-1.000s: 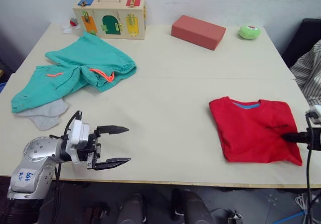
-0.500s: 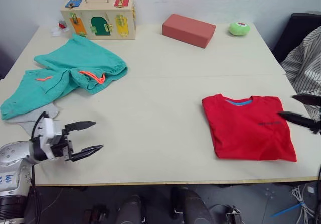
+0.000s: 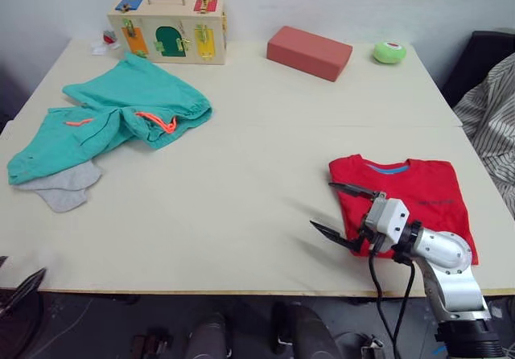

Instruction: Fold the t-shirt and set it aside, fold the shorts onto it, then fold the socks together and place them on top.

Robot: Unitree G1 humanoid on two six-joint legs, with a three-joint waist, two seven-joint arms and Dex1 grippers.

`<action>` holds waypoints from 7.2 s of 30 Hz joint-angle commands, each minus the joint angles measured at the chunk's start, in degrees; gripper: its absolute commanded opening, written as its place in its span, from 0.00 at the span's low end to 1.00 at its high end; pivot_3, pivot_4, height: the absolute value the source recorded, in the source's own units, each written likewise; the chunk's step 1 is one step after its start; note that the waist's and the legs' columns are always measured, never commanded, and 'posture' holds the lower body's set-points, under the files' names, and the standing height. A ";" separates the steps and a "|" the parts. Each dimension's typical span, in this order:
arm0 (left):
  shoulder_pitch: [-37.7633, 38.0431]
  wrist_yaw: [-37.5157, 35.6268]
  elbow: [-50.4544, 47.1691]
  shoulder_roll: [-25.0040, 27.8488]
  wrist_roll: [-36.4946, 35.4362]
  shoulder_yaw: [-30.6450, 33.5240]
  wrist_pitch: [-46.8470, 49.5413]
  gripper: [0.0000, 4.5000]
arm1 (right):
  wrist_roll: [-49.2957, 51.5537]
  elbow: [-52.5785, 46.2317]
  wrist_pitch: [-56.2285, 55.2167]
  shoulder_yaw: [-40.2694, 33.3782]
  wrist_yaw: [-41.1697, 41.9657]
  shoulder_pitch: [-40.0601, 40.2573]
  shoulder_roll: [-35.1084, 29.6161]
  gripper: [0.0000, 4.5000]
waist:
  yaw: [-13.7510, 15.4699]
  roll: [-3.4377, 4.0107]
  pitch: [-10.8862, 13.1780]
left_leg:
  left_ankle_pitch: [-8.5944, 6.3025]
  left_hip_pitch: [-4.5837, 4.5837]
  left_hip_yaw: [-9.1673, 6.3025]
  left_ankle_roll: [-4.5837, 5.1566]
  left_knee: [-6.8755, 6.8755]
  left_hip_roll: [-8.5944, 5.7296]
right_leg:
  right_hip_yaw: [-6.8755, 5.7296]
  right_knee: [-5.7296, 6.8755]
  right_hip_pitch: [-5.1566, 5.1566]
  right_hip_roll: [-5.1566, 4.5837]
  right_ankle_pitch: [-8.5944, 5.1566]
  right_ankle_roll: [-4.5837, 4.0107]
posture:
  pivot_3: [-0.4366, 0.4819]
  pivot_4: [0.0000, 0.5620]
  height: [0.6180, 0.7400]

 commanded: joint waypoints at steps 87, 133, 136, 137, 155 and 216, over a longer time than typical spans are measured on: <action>-93.90 25.72 50.36 -1.83 62.14 -68.96 -14.12 0.87 | 4.03 -30.09 14.37 -1.55 -18.50 18.98 -1.60 1.00 | 1.09 -0.53 0.47 | 0.71 -0.02 -0.12 0.31 0.60 -0.53 | -1.12 0.77 0.59 -0.80 -0.37 0.60 | 0.48 0.27 1.00; -62.98 -20.02 -17.98 -23.04 17.69 -56.90 20.78 0.41 | 8.97 -30.65 24.63 -4.40 -15.92 17.39 -6.78 1.00 | 0.96 -0.62 0.54 | 0.77 0.09 -0.16 0.28 0.94 -0.48 | -0.75 1.15 0.64 -0.71 -0.39 0.60 | 0.48 0.27 1.00; -60.17 -21.11 -24.82 -19.33 11.52 -54.37 27.06 0.61 | 8.10 -30.53 25.25 -3.02 -15.65 15.73 -6.76 1.00 | 0.84 -0.55 0.50 | 0.80 0.12 -0.14 0.17 0.89 -0.39 | -0.76 1.15 0.62 -0.66 -0.41 0.56 | 0.48 0.27 1.00; -59.05 -21.17 -27.33 -17.75 8.89 -53.09 29.86 0.69 | 7.43 -30.21 24.86 -2.42 -15.51 15.22 -6.70 1.00 | 0.89 -0.52 0.49 | 0.81 0.13 -0.15 0.16 0.88 -0.38 | -0.76 1.15 0.62 -0.65 -0.42 0.54 | 0.48 0.27 1.00; -31.39 -12.55 -29.58 5.19 11.77 -35.24 16.86 0.98 | 1.22 -25.61 29.84 10.81 -15.91 5.23 -4.12 1.00 | 0.89 -0.23 0.57 | 0.80 0.00 -1.25 0.26 0.70 -0.71 | -1.66 0.67 1.16 -1.09 -0.47 0.56 | 0.48 0.27 1.00; -43.66 -28.52 -26.41 29.88 9.42 -43.03 21.86 0.00 | 13.73 -23.48 19.78 8.91 9.15 9.79 -24.66 0.01 | 2.87 0.45 0.79 | 0.63 -0.07 -0.69 0.27 0.12 -0.20 | -1.47 0.12 0.73 -0.56 -0.51 0.14 | 0.48 0.27 1.00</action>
